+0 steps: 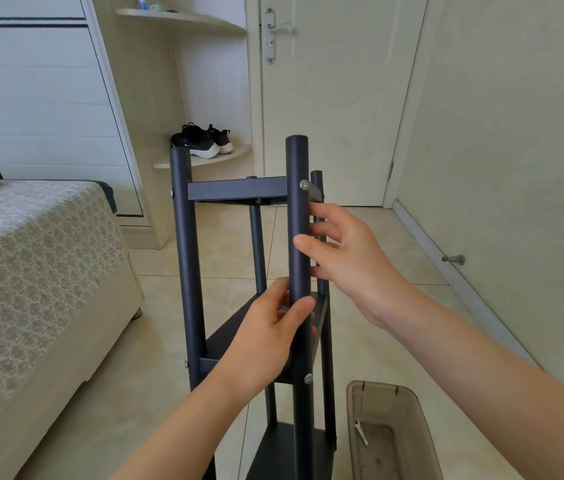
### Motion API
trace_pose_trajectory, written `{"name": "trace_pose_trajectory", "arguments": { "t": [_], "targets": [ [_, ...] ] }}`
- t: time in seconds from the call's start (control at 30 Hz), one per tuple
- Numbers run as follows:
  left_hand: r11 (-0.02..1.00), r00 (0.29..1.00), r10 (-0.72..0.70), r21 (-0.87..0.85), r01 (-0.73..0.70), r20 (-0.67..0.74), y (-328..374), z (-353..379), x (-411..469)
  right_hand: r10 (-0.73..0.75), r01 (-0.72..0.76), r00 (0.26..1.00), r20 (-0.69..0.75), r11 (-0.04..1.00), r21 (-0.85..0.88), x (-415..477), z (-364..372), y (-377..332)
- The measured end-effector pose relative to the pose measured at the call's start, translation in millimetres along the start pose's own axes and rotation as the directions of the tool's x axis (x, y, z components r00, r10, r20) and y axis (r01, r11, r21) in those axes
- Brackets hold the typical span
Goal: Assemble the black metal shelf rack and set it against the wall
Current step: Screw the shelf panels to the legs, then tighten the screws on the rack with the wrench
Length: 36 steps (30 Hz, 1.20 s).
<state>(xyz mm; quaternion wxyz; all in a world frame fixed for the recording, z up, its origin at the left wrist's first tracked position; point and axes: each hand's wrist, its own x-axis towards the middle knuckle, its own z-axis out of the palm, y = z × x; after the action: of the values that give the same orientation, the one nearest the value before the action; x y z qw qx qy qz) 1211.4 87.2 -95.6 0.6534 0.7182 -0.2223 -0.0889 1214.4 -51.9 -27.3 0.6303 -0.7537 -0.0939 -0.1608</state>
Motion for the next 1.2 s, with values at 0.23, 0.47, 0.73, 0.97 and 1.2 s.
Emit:
{"name": "trace_pose_trajectory", "arguments": {
  "t": [0.23, 0.47, 0.73, 0.97, 1.2],
  "targets": [
    [1.000, 1.000, -0.012, 0.003, 0.012, -0.015, -1, -5, 1, 0.046, -0.046, 0.998, -0.034, 0.999, 0.014, -1, 4, 0],
    [0.998, 0.998, 0.005, 0.067, 0.000, -0.069, -1, -3, 2, 0.080, -0.071, 0.995, -0.062, 0.988, 0.139, 4, -4, 2],
    [0.998, 0.996, 0.000, 0.060, 0.005, -0.090, 6, -6, 4, 0.142, -0.138, 0.988, -0.060, 0.989, 0.061, 8, -13, 2],
    [0.999, 0.997, -0.013, 0.045, 0.016, -0.074, 6, -15, 10, 0.308, -0.314, 0.949, -0.065, 0.914, -0.259, -9, -48, 59],
    [0.999, 0.997, -0.044, -0.020, 0.043, -0.065, -3, -18, 16, 0.794, -0.399, 0.606, 0.048, 0.355, -0.845, -65, -70, 195]
  ]
}}
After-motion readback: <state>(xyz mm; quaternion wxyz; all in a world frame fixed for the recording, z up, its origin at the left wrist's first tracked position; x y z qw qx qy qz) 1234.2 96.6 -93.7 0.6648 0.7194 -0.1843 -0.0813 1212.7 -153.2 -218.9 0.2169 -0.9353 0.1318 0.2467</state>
